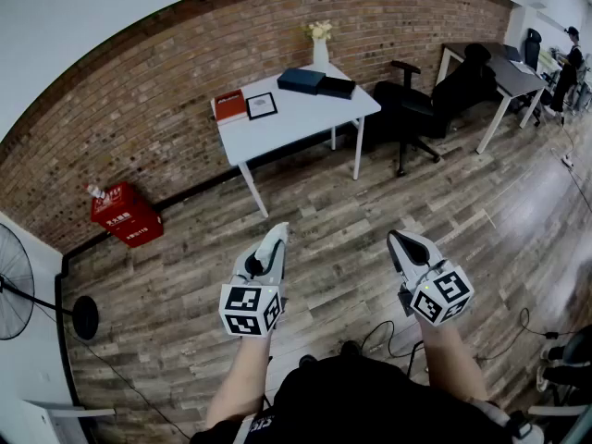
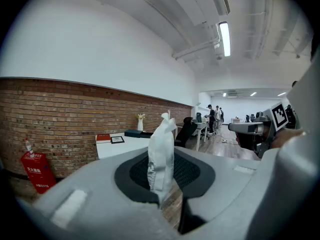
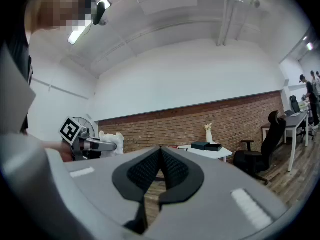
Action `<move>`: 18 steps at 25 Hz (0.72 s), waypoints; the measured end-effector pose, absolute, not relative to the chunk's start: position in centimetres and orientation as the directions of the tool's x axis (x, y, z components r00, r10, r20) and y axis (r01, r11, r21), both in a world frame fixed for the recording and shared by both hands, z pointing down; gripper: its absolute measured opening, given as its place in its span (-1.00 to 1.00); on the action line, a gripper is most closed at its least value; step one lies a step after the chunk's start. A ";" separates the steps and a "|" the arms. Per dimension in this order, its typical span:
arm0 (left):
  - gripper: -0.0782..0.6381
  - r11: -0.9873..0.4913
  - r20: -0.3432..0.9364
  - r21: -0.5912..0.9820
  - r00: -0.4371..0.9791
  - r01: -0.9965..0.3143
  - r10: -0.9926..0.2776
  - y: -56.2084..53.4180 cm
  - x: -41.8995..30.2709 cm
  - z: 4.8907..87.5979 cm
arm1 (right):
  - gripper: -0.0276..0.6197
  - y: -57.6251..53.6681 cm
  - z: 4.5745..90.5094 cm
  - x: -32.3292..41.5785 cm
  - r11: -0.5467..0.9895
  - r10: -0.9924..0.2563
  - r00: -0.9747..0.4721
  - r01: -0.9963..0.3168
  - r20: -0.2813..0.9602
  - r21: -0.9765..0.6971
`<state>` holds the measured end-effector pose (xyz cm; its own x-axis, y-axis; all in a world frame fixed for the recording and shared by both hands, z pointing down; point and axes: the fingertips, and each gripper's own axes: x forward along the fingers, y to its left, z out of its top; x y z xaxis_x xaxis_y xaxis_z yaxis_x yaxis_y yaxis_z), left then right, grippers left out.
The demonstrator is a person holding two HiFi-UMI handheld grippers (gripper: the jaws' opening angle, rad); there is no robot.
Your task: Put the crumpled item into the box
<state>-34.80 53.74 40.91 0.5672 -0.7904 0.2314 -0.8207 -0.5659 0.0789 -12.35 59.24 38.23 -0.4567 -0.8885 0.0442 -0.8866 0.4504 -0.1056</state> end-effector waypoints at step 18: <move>-0.60 -0.581 0.239 0.059 0.576 -0.812 -0.781 51.8 -29.4 41.5 | -0.92 58.4 37.6 -9.8 0.517 -0.856 -0.518 -0.855 0.009 -0.042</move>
<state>-29.35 51.83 41.46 0.5763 -0.7814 0.2395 -0.8119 -0.5808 0.0587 -9.79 58.36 37.62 -0.5177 -0.8555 0.0088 -0.8550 0.5170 -0.0415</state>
